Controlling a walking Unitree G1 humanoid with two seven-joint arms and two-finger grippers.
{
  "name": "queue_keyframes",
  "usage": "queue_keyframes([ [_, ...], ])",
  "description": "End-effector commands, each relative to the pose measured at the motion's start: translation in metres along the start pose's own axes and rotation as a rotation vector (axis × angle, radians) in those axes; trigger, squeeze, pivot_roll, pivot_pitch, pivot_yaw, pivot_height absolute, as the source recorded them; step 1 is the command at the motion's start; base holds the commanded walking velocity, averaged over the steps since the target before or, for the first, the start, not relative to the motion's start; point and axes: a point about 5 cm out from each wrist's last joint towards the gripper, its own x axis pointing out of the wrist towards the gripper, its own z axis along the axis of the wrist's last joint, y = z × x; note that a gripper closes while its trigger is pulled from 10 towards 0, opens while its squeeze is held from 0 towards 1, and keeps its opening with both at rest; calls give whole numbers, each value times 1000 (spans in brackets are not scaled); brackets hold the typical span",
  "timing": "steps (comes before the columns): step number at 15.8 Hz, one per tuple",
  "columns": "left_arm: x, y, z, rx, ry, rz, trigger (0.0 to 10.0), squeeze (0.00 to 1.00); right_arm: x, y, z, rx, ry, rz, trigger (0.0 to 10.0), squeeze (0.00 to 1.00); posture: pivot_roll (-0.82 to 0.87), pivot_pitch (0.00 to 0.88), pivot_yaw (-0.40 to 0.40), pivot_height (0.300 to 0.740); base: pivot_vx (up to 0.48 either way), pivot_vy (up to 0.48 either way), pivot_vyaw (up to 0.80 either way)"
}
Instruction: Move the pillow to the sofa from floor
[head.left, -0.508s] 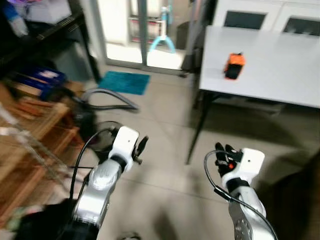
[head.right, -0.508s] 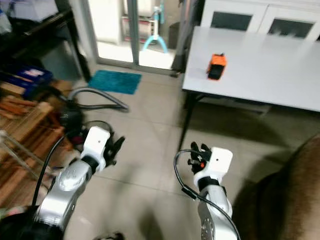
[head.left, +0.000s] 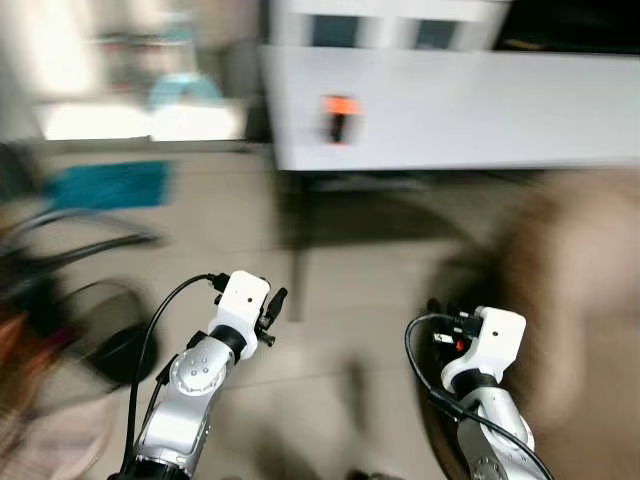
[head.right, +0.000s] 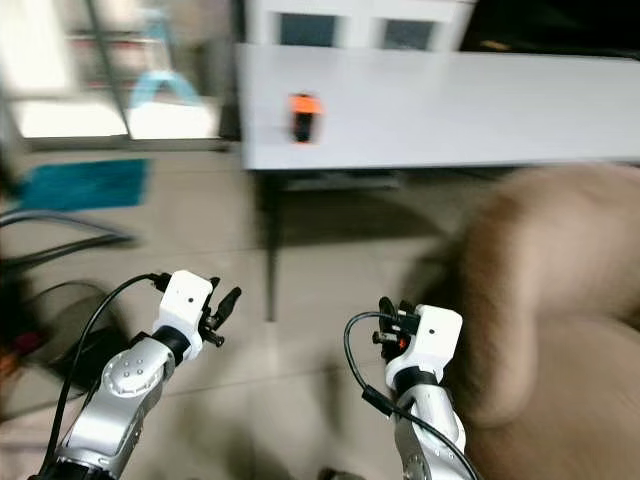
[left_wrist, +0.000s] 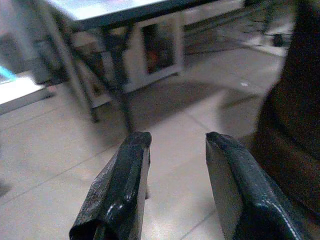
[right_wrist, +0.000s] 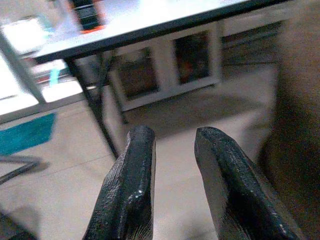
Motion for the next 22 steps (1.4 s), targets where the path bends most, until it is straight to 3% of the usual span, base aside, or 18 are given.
queue_keyframes([
  [1,3,-1,3,-3,-13,-15,10000,0,-2,-7,4,-23,-19,-28,10000,0,75,0,-39,740,0,0,-800],
  [6,7,4,4,-18,-11,18,10000,0,-17,-29,-2,-148,38,27,10000,0,79,0,-47,740,0,0,-800],
  [11,1,13,-3,-41,12,58,10000,0,-28,-43,3,-168,16,25,10000,0,86,0,-51,740,0,0,-640],
  [14,8,17,3,-49,-8,57,10000,0,-27,-54,10,-110,-36,-76,10000,0,81,0,-53,740,0,0,-267],
  [18,16,13,11,-28,-27,-2,10000,0,-34,-45,6,-20,-72,-181,10000,0,62,0,-15,740,0,0,-800],
  [21,18,11,9,-39,-30,-26,10000,0,-41,-39,1,-31,-62,-163,10000,0,46,0,4,740,0,0,-800],
  [22,19,9,8,-39,-27,-42,10000,0,-48,-44,2,-74,-48,-141,10000,0,18,0,18,740,0,0,-800],
])
